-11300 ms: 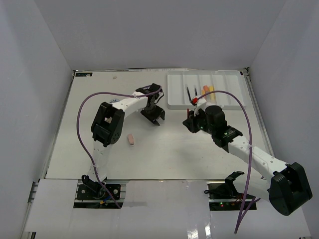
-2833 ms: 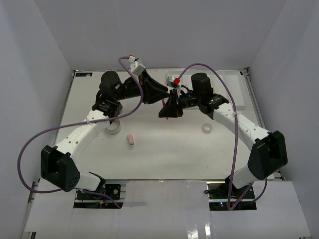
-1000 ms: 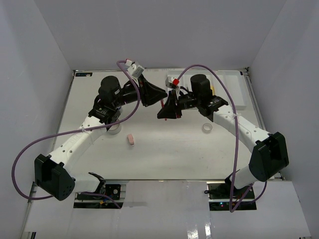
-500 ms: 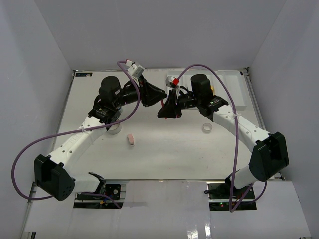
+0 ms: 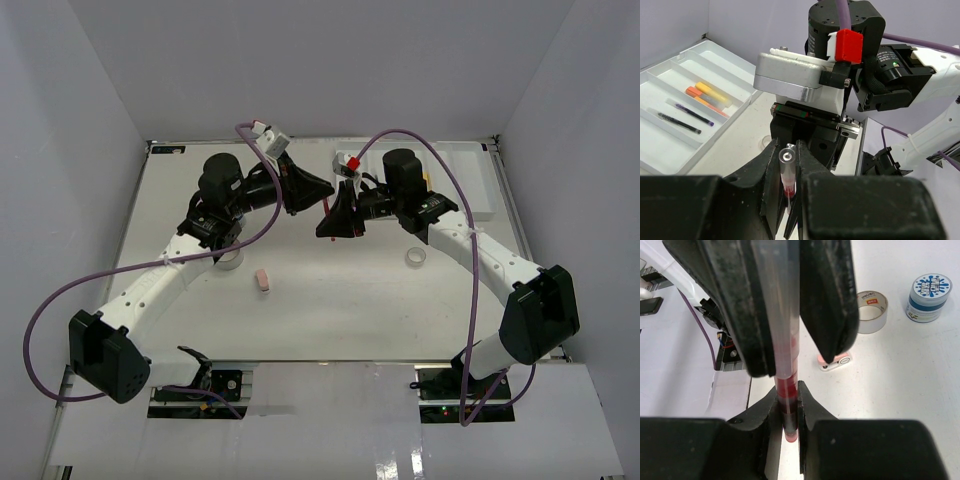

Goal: Sort the stationery into containers
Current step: Close the pen cap on the pen, then place the pen in the storage box, then pick up the stationery from the center of the board.

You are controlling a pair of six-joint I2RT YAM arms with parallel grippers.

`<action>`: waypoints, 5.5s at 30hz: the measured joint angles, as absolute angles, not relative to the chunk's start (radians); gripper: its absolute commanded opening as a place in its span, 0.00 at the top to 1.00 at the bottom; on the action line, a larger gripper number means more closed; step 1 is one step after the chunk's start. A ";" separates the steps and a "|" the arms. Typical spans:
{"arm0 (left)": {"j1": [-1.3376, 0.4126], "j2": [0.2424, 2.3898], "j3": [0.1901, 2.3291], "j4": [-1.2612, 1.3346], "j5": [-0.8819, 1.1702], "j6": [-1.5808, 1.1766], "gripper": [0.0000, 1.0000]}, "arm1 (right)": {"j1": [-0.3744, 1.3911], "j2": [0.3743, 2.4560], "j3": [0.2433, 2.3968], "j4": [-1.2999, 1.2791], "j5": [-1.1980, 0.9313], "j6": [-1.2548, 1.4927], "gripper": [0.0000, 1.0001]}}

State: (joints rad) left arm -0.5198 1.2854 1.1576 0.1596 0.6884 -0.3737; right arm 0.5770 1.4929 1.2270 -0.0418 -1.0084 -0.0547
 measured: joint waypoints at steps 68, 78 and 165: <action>-0.539 1.268 1.103 0.145 0.675 -0.375 0.05 | 0.534 1.482 1.098 0.096 -0.959 0.000 0.92; -0.535 1.170 1.023 -0.010 0.313 -0.301 0.02 | 0.399 1.676 1.218 -0.097 -0.547 0.024 0.91; -0.492 1.214 0.939 -0.236 -0.248 -0.252 0.02 | 0.116 1.588 1.042 -0.241 0.232 0.263 0.92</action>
